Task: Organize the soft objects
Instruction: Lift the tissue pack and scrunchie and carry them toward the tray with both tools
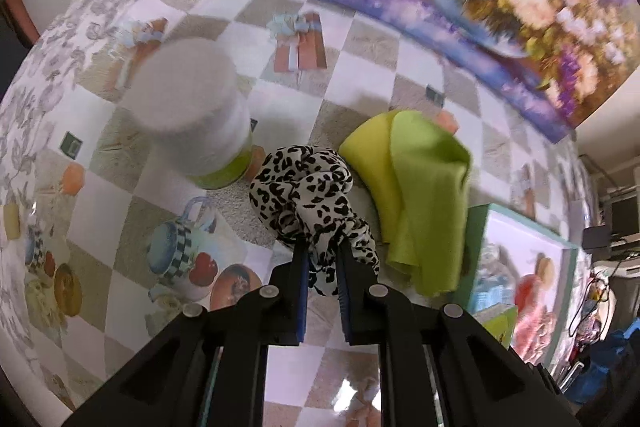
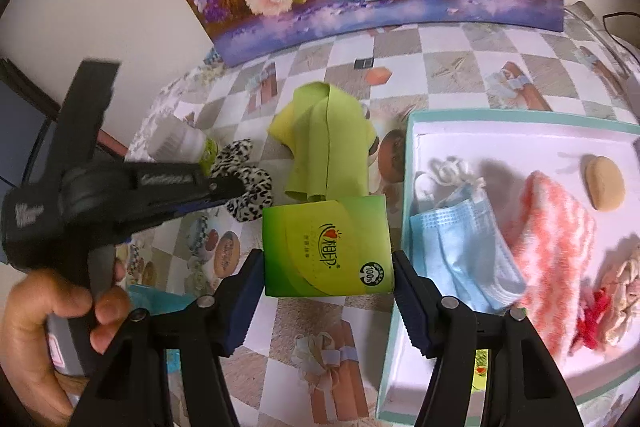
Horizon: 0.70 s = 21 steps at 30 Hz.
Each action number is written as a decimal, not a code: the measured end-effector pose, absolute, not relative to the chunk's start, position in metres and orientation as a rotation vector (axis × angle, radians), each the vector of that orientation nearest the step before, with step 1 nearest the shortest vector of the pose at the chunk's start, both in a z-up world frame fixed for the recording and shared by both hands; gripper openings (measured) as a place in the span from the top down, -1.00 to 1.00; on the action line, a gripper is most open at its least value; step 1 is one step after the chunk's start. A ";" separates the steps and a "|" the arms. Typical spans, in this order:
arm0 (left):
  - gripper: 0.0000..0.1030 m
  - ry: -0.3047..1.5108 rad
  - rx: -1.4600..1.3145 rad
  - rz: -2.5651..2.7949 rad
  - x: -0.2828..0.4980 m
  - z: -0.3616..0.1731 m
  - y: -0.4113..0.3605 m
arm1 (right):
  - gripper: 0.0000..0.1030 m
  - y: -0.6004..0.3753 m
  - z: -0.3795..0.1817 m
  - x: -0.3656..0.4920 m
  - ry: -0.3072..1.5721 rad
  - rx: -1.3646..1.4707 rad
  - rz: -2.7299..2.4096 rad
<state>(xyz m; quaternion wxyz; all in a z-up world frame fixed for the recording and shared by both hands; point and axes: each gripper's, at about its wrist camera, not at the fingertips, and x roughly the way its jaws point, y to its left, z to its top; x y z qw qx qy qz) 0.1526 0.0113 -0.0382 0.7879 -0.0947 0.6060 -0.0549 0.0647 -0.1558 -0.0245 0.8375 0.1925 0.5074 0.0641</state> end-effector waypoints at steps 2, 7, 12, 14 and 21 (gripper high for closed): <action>0.75 1.262 -0.220 -0.122 0.144 -0.026 0.014 | -0.27 -0.160 -0.018 0.062 1.057 0.421 0.133; 0.75 1.150 -0.236 -0.137 0.123 0.007 0.012 | -0.27 -0.173 0.007 0.053 0.993 0.421 0.113; 0.75 1.059 -0.216 -0.188 0.106 0.034 -0.009 | -0.27 -0.191 0.028 0.043 0.944 0.428 0.073; 0.75 1.035 -0.205 -0.209 0.100 0.044 -0.017 | -0.27 -0.202 0.034 0.039 0.935 0.430 0.036; 0.75 0.949 -0.114 -0.274 0.078 0.071 -0.060 | -0.27 -0.246 0.040 0.026 0.923 0.464 -0.089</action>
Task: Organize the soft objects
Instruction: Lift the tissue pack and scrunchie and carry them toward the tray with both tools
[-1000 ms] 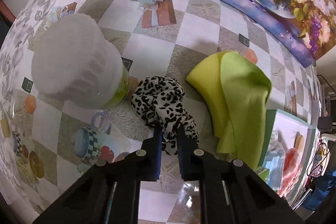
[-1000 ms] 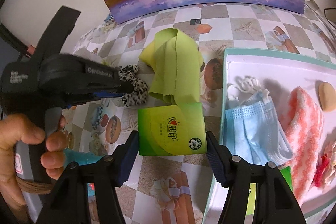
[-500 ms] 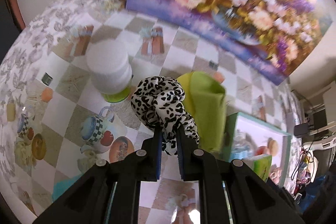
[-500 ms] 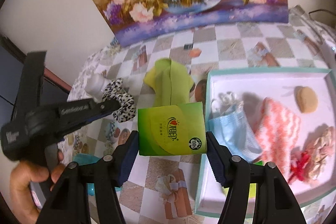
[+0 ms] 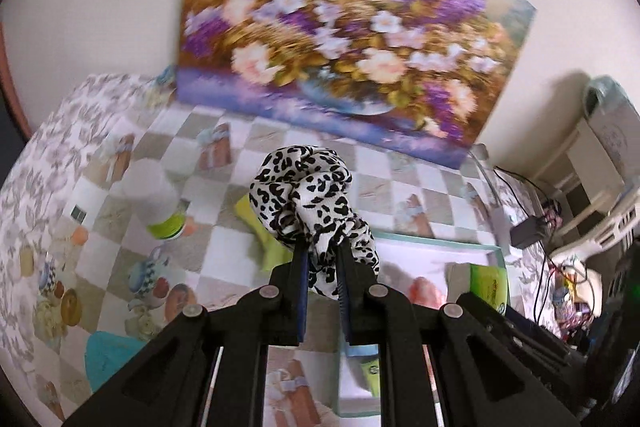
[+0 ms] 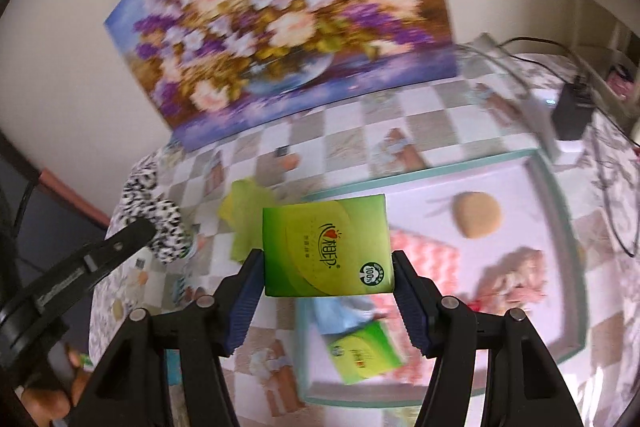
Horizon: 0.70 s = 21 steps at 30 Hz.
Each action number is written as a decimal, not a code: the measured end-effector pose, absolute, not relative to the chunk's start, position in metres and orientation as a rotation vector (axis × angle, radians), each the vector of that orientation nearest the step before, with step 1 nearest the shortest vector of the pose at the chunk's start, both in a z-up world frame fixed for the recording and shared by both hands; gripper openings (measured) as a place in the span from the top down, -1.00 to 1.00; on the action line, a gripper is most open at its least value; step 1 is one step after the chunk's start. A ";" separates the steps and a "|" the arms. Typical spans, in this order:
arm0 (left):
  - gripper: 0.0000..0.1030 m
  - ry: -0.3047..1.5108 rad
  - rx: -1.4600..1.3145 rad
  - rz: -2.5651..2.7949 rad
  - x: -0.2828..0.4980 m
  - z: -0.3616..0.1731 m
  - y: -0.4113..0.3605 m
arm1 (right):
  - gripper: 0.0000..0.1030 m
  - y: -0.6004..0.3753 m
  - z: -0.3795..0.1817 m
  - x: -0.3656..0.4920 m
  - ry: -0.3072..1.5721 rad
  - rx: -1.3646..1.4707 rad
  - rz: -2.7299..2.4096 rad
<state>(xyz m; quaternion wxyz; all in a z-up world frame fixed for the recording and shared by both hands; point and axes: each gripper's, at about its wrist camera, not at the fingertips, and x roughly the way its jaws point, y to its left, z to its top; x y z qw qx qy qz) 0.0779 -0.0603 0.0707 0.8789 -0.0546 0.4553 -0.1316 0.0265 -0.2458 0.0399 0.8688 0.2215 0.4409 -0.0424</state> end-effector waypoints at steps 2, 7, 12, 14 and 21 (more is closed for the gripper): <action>0.75 0.936 -0.100 -0.296 0.074 0.074 -0.073 | -0.27 -0.262 0.041 0.022 0.915 0.470 -0.132; 0.75 0.919 -0.045 -0.347 0.066 0.075 -0.108 | -0.27 -0.294 0.040 0.012 0.902 0.497 -0.195; 0.75 0.935 0.016 -0.408 0.060 0.066 -0.146 | -0.27 -0.322 0.034 0.003 0.895 0.510 -0.252; 0.75 0.944 0.043 -0.443 0.058 0.058 -0.163 | -0.27 -0.334 0.029 -0.001 0.896 0.513 -0.282; 0.74 0.989 0.121 -0.510 0.052 0.026 -0.205 | -0.27 -0.365 0.011 -0.006 0.911 0.501 -0.355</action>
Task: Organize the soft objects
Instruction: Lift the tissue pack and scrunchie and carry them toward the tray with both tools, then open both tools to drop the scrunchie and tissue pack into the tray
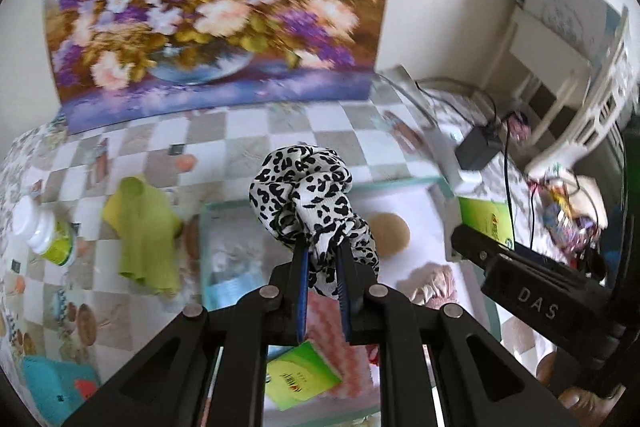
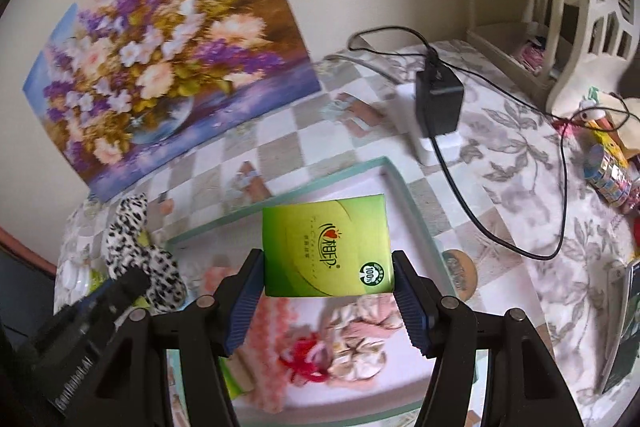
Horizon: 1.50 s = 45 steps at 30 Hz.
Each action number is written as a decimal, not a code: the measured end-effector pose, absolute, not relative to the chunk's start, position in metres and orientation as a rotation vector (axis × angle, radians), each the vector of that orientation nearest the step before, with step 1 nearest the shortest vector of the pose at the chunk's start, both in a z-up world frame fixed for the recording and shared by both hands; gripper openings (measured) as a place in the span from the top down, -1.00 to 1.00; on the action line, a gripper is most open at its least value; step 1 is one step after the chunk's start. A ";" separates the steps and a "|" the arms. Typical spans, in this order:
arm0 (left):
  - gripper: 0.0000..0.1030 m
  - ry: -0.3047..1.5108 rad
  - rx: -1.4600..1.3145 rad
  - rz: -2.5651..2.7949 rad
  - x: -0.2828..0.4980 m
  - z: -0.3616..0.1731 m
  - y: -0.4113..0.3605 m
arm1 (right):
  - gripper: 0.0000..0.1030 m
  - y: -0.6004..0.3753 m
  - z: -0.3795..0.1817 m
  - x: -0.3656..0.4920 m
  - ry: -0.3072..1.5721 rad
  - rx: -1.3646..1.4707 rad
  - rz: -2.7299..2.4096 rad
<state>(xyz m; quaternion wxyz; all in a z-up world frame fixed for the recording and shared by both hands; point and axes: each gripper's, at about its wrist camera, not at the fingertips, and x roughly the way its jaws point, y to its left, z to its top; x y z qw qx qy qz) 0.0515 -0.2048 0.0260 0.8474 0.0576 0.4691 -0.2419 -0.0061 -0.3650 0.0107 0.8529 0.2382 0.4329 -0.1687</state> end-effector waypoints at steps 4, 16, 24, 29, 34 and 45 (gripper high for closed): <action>0.74 0.993 0.173 -0.537 0.047 0.010 -0.223 | -0.27 -0.370 -0.003 -0.002 0.931 0.499 -0.369; 0.74 1.072 0.253 -0.549 0.047 -0.038 -0.244 | -0.28 -0.371 -0.032 0.008 1.002 0.468 -0.408; 0.72 1.104 0.264 -0.536 0.048 -0.047 -0.245 | -0.30 -0.375 -0.047 0.007 1.060 0.484 -0.430; 0.64 1.118 0.270 -0.527 0.048 -0.037 -0.246 | -0.30 -0.374 -0.042 0.006 1.061 0.473 -0.429; 0.60 1.123 0.288 -0.528 0.045 -0.024 -0.247 | -0.34 -0.370 -0.033 0.007 1.062 0.445 -0.425; 0.24 1.092 0.242 -0.490 0.049 0.008 -0.228 | -0.40 -0.360 -0.001 0.003 1.022 0.405 -0.410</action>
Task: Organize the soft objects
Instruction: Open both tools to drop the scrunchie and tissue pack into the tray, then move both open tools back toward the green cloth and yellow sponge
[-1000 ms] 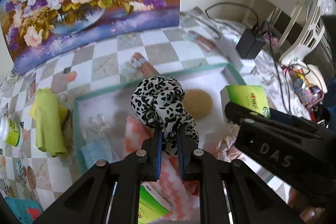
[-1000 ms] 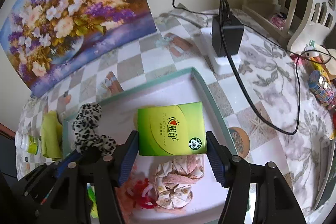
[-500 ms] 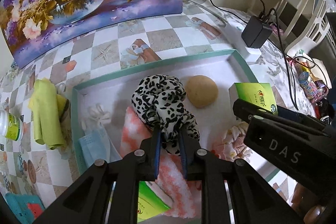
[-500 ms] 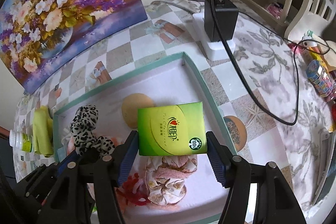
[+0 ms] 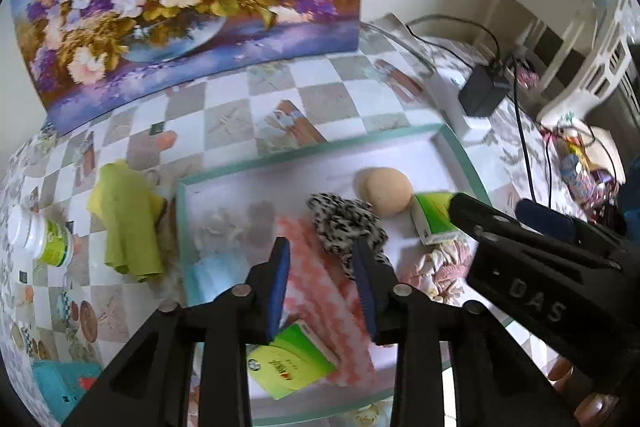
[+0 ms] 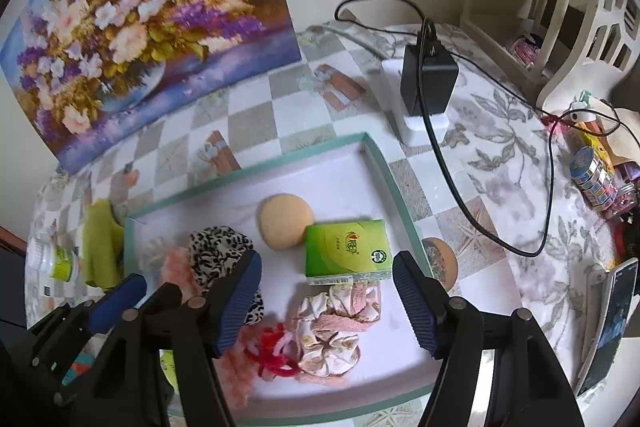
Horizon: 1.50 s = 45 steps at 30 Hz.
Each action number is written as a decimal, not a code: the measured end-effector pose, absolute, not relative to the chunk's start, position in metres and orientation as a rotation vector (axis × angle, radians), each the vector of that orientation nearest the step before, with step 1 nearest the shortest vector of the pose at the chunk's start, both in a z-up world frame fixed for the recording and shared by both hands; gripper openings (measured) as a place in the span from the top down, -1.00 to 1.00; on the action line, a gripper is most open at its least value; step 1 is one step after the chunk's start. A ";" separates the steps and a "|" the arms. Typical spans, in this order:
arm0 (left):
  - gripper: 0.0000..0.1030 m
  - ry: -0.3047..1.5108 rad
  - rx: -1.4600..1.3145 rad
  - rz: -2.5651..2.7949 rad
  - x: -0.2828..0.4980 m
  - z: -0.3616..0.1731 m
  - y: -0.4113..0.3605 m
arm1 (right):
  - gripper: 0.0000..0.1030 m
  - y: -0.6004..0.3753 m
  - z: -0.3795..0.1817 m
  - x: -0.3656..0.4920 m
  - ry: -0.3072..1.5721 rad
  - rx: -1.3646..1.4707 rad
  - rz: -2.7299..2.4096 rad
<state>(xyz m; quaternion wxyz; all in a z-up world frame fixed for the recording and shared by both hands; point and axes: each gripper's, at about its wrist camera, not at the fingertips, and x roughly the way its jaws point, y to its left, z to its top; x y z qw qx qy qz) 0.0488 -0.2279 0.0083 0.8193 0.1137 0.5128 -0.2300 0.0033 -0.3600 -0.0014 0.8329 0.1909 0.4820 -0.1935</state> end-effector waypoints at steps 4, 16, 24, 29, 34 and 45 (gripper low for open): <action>0.03 1.074 0.192 -0.447 0.056 0.018 -0.209 | -0.40 -0.356 0.006 0.004 1.015 0.382 -0.406; -0.46 1.124 0.058 -0.274 0.092 0.006 -0.142 | -0.47 -0.342 -0.005 0.014 1.059 0.373 -0.372; -0.84 1.105 -0.019 -0.165 0.108 0.009 -0.098 | -0.87 -0.335 -0.007 0.020 1.071 0.346 -0.372; -0.84 1.092 -0.073 -0.109 0.114 0.009 -0.073 | -0.97 -0.329 -0.006 0.023 1.068 0.323 -0.376; -0.84 1.071 -0.114 -0.062 0.117 0.011 -0.048 | -1.00 -0.319 -0.004 0.028 1.060 0.316 -0.362; -0.86 1.047 -0.167 0.021 0.120 0.013 -0.007 | -1.00 -0.270 0.000 0.048 1.054 0.246 -0.283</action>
